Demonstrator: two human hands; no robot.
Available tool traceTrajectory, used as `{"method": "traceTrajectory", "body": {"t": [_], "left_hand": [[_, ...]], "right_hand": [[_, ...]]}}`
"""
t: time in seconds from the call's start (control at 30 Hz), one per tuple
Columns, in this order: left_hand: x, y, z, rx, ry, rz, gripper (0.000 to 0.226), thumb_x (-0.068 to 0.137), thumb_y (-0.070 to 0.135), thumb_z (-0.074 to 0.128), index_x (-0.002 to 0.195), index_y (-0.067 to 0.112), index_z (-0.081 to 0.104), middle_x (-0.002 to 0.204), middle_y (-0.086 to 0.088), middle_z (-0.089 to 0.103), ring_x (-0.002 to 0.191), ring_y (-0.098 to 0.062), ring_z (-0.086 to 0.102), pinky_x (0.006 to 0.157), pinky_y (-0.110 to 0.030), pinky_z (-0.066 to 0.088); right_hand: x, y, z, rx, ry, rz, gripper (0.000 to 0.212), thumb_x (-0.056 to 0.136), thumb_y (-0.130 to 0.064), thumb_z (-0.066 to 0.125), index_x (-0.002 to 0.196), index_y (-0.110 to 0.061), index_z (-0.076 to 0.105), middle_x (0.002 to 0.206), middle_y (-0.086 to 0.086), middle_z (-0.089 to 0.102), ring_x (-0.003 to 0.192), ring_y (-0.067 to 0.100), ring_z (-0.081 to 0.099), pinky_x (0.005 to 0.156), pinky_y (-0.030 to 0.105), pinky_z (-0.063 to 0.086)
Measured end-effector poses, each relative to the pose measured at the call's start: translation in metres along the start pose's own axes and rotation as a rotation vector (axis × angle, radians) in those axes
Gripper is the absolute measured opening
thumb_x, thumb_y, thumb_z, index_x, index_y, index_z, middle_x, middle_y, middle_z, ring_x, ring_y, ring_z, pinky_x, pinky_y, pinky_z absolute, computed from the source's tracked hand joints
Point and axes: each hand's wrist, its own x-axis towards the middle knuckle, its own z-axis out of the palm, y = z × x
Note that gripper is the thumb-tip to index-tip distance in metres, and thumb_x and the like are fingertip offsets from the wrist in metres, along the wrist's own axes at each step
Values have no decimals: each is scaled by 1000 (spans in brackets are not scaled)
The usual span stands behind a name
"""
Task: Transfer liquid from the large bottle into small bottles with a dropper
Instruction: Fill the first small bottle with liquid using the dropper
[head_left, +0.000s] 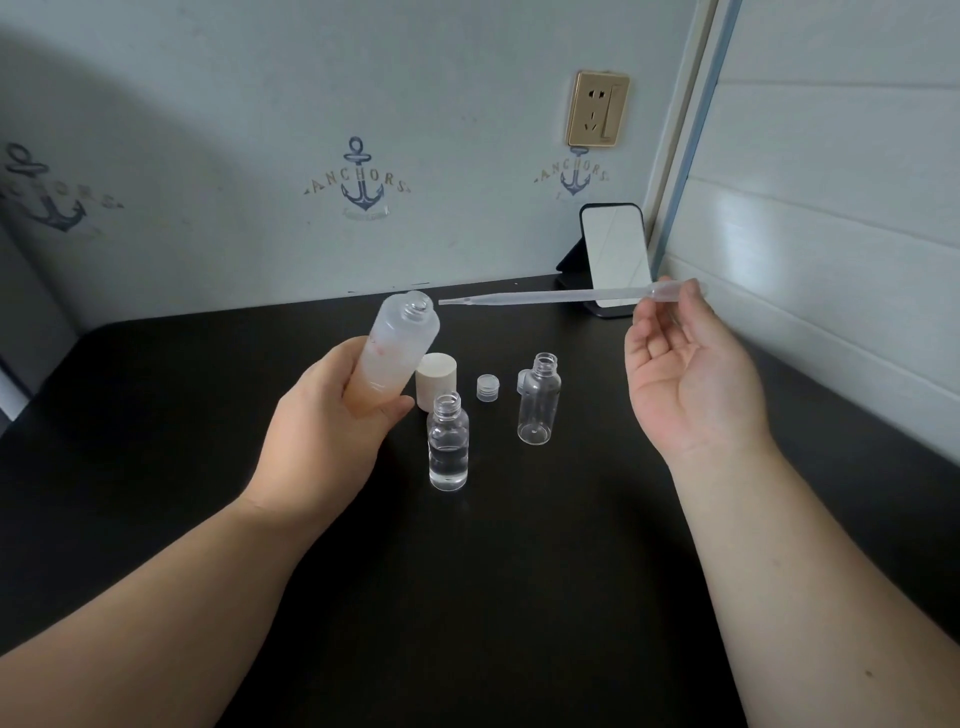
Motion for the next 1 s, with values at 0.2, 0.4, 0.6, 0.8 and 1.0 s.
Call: {"method": "traceTrajectory", "body": {"t": [0.2, 0.4, 0.6, 0.8, 1.0], "left_hand": [[-1, 0, 0, 25, -6, 32, 48, 85, 28, 77, 117, 53, 52, 103, 26, 61, 100, 5, 55, 76, -18, 41], [-2, 1, 0, 96, 20, 84, 48, 85, 23, 76, 120, 49, 56, 101, 25, 55, 100, 21, 45, 74, -6, 35], [0, -2, 0, 160, 31, 109, 50, 85, 20, 78, 129, 38, 61, 107, 16, 56, 93, 6, 43, 77, -2, 33], [-1, -3, 3, 191, 19, 143, 56, 84, 17, 80, 136, 29, 61, 116, 11, 57, 108, -9, 50, 88, -17, 36], [-1, -4, 6, 228, 34, 168, 58, 82, 17, 83, 136, 27, 63, 116, 8, 58, 113, -23, 54, 96, -34, 43]], "right_hand": [[0, -1, -1, -20, 20, -19, 12, 91, -16, 72, 85, -7, 76, 88, 4, 74, 78, 15, 71, 72, 23, 55], [-1, -1, -1, -50, 47, -46, 10, 91, -14, 72, 95, -5, 73, 85, 3, 73, 73, 14, 68, 69, 22, 54], [-2, -1, 0, -180, 37, -87, 11, 95, -10, 65, 88, -9, 74, 79, 2, 72, 66, 11, 65, 63, 20, 52], [-5, 3, 2, -351, -95, -108, 22, 93, -8, 66, 78, -14, 80, 80, 4, 74, 66, 12, 65, 63, 20, 51], [-12, 16, 8, -543, -237, -123, 11, 89, -11, 69, 88, -12, 80, 86, 9, 76, 69, 16, 68, 66, 22, 52]]}}
